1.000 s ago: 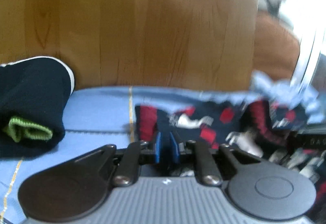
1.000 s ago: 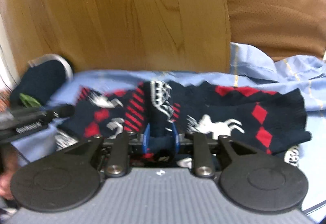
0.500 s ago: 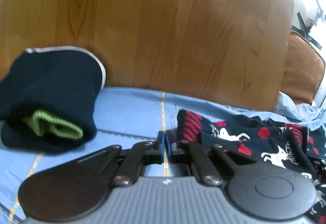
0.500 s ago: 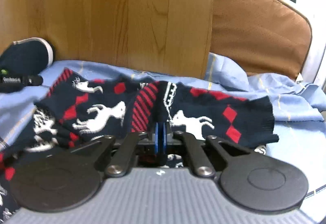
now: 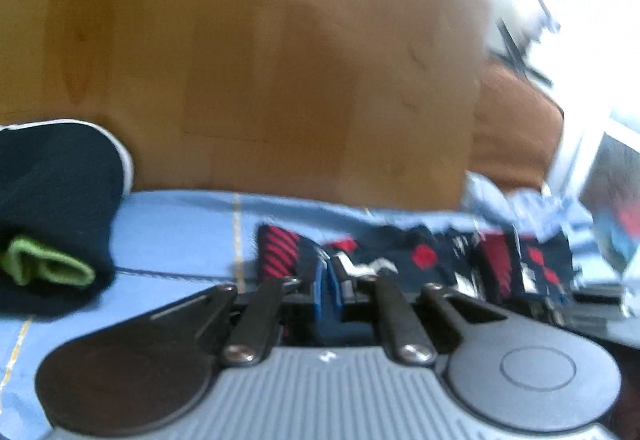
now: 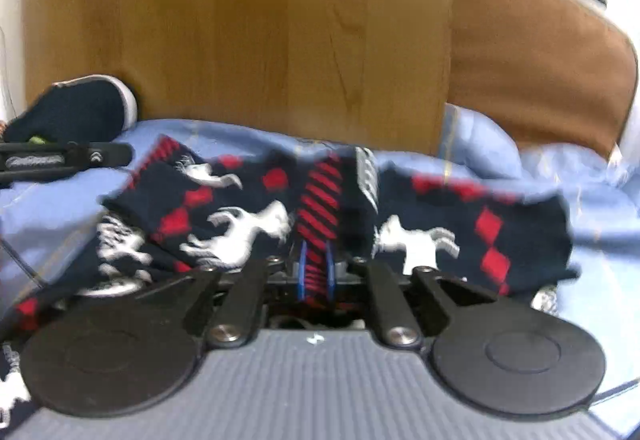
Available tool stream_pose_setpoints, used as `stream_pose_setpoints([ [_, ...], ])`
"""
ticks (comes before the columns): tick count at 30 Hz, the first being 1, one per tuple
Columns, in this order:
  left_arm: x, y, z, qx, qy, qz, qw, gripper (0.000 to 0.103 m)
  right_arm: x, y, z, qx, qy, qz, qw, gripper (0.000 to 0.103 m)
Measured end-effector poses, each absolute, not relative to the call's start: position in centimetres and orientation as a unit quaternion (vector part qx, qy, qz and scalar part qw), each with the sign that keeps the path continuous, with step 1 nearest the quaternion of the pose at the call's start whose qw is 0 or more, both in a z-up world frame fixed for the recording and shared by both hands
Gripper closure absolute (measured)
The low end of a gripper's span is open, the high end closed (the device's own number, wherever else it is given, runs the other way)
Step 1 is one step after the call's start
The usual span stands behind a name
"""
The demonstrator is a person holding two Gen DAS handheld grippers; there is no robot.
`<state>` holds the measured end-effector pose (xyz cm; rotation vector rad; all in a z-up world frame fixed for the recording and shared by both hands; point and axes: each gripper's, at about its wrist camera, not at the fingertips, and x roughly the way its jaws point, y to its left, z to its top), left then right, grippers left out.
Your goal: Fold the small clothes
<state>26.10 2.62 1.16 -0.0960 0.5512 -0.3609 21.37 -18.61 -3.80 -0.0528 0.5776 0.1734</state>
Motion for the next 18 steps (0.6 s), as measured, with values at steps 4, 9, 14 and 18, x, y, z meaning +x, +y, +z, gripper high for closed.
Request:
stream_pose_setpoints([
  [4, 27.2, 1.3, 0.0, -0.012, 0.310, -0.163, 0.937, 0.096, 22.3, -20.1, -3.4, 0.034, 0.300, 0.097, 0.948, 0.091],
  [9, 27.1, 1.8, -0.2, -0.016, 0.307, -0.164, 0.937, 0.096, 20.2, -20.9, -1.8, 0.049, 0.288, 0.105, 0.951, 0.085],
  [14, 26.8, 2.8, 0.3, -0.045, 0.291, -0.171, 0.940, 0.071, 15.7, -22.5, 0.0, 0.061, 0.258, 0.102, 0.959, 0.071],
  [18, 26.7, 3.3, 0.7, -0.055, 0.286, -0.161, 0.943, 0.070, 12.4, -23.9, -0.1, 0.065, 0.267, 0.092, 0.957, 0.071],
])
